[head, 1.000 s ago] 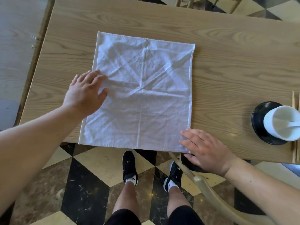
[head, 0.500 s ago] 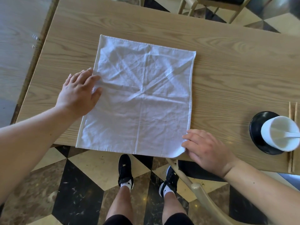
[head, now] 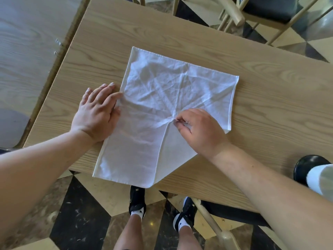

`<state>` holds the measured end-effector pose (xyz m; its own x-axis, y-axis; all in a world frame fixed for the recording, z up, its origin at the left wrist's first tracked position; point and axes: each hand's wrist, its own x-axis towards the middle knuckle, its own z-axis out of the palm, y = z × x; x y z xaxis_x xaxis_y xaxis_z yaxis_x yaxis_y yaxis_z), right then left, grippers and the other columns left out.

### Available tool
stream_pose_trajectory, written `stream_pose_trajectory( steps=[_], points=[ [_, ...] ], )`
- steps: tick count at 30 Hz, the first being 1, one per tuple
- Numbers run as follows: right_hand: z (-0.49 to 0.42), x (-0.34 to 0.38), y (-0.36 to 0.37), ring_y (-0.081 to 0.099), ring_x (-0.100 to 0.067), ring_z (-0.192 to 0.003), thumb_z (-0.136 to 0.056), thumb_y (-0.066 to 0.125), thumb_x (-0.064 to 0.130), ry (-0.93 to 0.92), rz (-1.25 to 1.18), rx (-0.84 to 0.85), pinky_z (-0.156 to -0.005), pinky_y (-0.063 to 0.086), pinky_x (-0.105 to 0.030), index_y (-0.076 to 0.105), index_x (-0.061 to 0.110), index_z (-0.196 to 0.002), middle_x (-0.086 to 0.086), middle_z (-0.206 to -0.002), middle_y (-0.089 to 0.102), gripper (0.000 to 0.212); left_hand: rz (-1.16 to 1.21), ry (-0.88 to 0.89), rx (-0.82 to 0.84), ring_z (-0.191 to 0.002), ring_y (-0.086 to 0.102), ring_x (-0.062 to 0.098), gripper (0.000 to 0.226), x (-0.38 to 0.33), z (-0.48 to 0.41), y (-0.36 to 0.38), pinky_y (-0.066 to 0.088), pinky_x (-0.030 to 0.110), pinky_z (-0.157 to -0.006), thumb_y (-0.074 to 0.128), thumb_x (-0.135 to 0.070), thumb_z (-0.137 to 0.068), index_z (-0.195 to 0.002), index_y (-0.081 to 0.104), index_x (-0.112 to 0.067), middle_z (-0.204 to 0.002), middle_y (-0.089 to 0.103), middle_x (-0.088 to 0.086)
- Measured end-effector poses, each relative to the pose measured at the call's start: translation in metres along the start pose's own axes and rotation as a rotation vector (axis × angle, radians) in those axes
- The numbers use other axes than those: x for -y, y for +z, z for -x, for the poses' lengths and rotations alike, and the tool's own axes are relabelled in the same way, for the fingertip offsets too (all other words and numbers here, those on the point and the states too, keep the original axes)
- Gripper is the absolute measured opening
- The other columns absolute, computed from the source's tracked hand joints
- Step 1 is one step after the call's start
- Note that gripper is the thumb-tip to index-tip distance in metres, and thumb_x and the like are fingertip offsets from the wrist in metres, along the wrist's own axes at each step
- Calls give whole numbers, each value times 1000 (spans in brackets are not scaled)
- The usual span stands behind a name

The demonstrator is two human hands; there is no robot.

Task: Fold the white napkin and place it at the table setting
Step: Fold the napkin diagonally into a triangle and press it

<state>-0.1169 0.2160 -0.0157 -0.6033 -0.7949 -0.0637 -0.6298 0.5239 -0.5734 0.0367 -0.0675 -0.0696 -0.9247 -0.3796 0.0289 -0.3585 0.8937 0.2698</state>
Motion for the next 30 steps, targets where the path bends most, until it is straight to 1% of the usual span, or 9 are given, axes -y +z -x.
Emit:
stream_pose_trajectory(
  steps=[5,8,10,15,17,20,22,25,30],
  points=[
    [-62,19,7,53,-16,-82,-103,63,32,-7,-30,12,-74,38,-28,69,18,-95,8,-80,60,17,-3,10,-1,-154,38,32,51,4,-3,2,20,55,-128,44,-41,-101,-148,56,-24,-165,45,8],
    [-97,22,13,54,-18,-81,-103,61,33,16,-56,14,-70,39,-32,68,18,-93,12,-73,52,20,-3,12,3,-154,37,32,52,7,-4,4,21,56,-128,45,-40,-101,-149,56,-25,-165,45,7],
    [-119,22,16,52,-18,-77,-102,61,33,39,-87,-1,-68,38,-32,69,18,-93,12,-69,49,20,-5,12,14,-155,37,31,52,9,-5,5,22,56,-128,45,-40,-101,-149,56,-26,-165,45,6],
    [-172,27,18,50,-15,-69,-102,60,32,99,-111,-3,-63,34,-30,68,20,-91,10,-67,53,18,-13,11,12,-155,37,31,48,12,-6,7,22,57,-128,48,-39,-103,-148,59,-25,-165,46,6],
    [-191,29,17,54,-18,-71,-101,60,32,119,-101,0,-64,38,-32,68,19,-90,9,-69,57,19,-14,6,12,-155,37,31,47,12,-6,7,22,56,-128,48,-40,-104,-147,59,-26,-165,46,6],
    [-217,28,17,61,-23,-79,-100,61,31,147,-85,27,-70,47,-35,71,17,-94,10,-72,59,18,-4,-5,11,-155,38,30,45,13,-6,7,21,55,-129,47,-40,-106,-147,61,-27,-165,46,5],
    [-232,25,19,62,-24,-80,-100,61,31,155,-73,43,-69,47,-34,70,18,-94,11,-71,58,17,13,-16,12,-155,39,28,46,14,-6,7,21,55,-129,42,-41,-107,-147,60,-27,-165,46,3],
    [-250,20,20,59,-21,-80,-99,59,32,176,-59,67,-68,39,-30,66,24,-91,12,-73,58,14,71,-25,2,-157,36,23,54,15,-6,7,22,56,-129,34,-43,-108,-154,54,-22,-166,45,0],
    [-272,18,22,59,-19,-79,-98,59,33,167,-48,117,-67,39,-30,67,24,-92,12,-75,59,13,116,-14,9,-160,29,18,62,20,-4,8,20,56,-130,37,-45,-105,-161,43,-20,-168,40,-3]
  ],
)
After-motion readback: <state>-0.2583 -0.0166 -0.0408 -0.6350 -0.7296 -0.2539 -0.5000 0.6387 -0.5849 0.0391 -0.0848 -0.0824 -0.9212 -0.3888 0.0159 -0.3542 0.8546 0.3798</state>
